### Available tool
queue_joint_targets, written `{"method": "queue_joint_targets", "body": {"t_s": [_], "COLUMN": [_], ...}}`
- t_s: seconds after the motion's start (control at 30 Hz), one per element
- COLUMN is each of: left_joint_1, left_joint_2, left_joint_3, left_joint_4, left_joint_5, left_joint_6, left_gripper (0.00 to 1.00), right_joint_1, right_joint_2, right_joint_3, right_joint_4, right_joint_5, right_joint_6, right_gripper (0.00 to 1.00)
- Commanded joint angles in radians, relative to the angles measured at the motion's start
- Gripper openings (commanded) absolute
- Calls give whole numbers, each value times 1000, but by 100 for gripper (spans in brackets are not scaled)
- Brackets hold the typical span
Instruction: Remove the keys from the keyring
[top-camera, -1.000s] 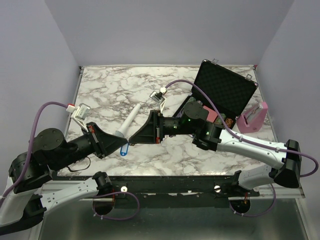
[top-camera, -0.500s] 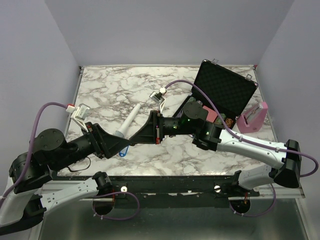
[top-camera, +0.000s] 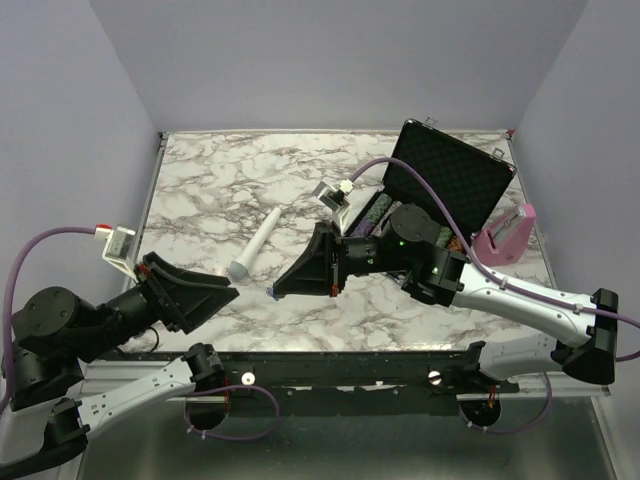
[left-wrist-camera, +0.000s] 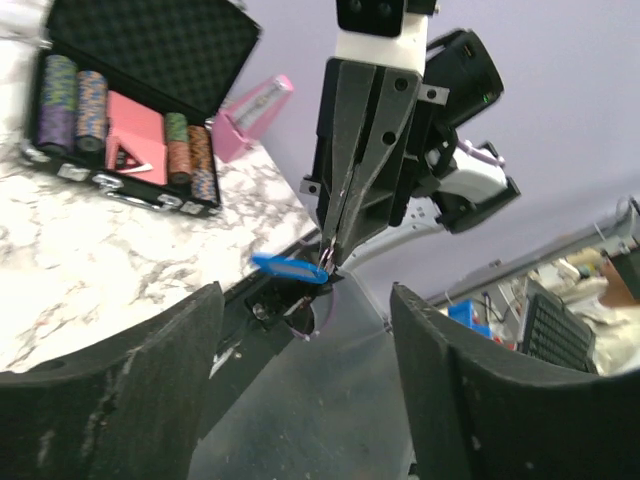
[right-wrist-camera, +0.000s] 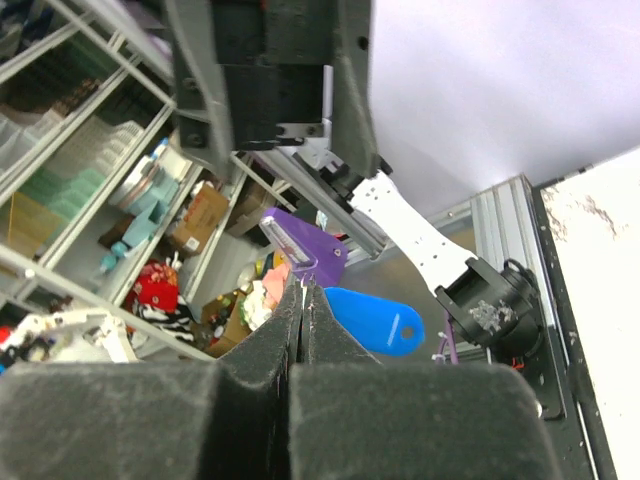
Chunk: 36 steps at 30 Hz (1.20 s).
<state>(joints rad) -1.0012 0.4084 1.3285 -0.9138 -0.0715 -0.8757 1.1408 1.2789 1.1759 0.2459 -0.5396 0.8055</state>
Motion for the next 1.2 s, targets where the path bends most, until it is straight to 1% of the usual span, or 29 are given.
{"method": "queue_joint_targets", "body": {"t_s": [0.0,0.1,0.27,0.4,0.57,0.7,0.83,0.93,1.03,1.17], "left_joint_1": [4,3,3,3,3,3,1,-2,-7,-17], "left_joint_2": [3,29,76,84,99,142,188,196,191,172], "left_joint_3": [-84,-69,-32,-67,-101,-86,-83,-103,-138,-181], "left_joint_4": [223,285,331,392,467,467,489,512,538,563], "left_joint_5": [189,255,317,335,349,342,345,342,335,328], "left_joint_6": [47,72,96,73,61,84,109,124,132,136], "left_gripper": [72,70,61,54,53,53,53,53,53,50], "right_joint_1": [8,10,8,8,8,8,8,10,8,8], "right_joint_2": [-35,-53,-99,-145,-184,-210,-234,-234,-245,-260], "right_joint_3": [8,-1,-71,-127,-150,-163,-212,-222,-251,-278], "right_joint_4": [120,188,322,362,351,332,357,354,394,421], "right_joint_5": [-130,-163,-148,-116,-66,6,88,107,139,184], "right_joint_6": [-104,-111,-72,-71,-97,-124,-140,-132,-105,-88], "right_gripper": [1,1,1,1,1,1,1,1,1,1]}}
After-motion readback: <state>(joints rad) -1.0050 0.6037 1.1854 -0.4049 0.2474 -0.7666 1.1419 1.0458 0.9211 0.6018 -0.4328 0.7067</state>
